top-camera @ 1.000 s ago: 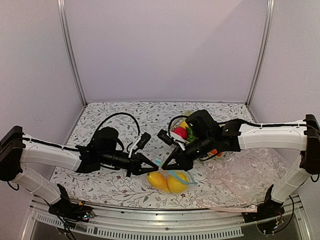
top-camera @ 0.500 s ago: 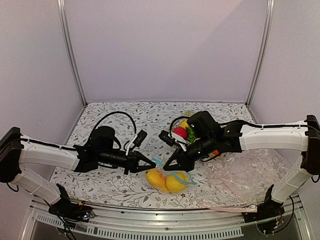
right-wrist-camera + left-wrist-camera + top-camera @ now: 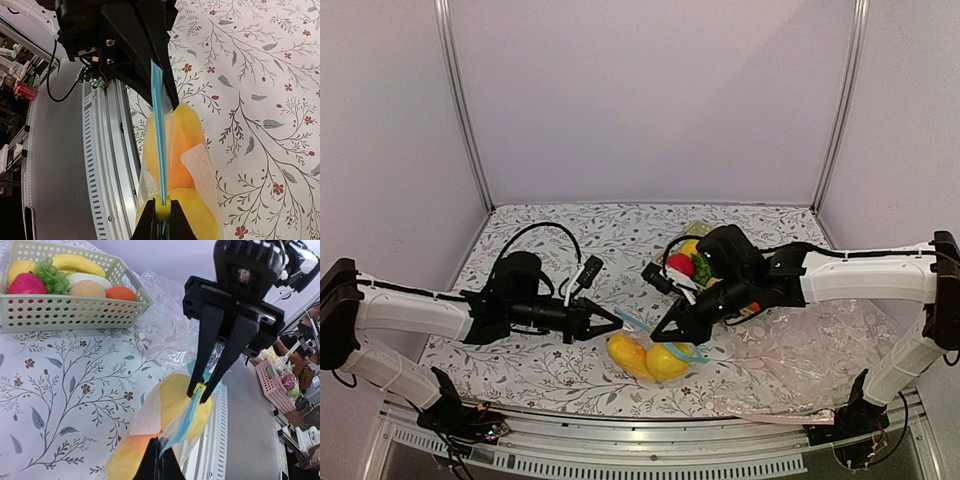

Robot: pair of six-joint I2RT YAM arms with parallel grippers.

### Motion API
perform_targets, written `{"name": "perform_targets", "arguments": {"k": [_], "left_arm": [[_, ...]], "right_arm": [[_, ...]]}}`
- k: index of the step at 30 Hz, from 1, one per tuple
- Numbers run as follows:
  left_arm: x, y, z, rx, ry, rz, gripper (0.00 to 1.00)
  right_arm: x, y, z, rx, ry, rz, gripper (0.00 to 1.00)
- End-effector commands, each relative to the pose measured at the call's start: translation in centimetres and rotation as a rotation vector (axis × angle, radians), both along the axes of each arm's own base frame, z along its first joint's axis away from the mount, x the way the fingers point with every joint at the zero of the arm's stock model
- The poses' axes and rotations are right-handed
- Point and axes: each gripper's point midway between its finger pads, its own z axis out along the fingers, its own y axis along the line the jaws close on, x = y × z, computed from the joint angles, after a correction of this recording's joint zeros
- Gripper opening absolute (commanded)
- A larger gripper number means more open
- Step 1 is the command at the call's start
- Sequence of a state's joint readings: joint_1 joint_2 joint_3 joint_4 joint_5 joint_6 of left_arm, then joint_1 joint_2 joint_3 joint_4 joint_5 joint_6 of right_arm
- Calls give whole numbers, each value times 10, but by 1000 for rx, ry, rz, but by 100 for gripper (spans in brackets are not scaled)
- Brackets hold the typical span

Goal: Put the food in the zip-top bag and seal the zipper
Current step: Zip the zipper on the zipper food storage bag.

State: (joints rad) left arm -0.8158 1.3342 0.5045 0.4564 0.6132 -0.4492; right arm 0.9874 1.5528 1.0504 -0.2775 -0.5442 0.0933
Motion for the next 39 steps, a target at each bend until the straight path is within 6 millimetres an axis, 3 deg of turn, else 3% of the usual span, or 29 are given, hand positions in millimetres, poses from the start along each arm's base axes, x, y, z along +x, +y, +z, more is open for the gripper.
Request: {"name": "perform_targets", "arguments": {"k": [1,13,25,28,33,39], "left_arm": [[23,21,-8,41,7,131,0],[35,47,-10,73,-4,242,0],[25,44,-4,46,-5,179,0],[14,34,3,-2,10,92,0],[3,21,0,-25,32,4,0],[5,18,-13,2,41,7,0]], "right_arm": [[-8,-17,-6,-53,36,-16,1],[-8,-25,-12,-78,40,-42,1],[-7,-24,-11,-78,47,-55,2],[-4,-19,-2,-51,53,-71,16],[2,-10,-5,-17,68,-104,63],[6,-11,-31,-38,77,-143,82]]}}
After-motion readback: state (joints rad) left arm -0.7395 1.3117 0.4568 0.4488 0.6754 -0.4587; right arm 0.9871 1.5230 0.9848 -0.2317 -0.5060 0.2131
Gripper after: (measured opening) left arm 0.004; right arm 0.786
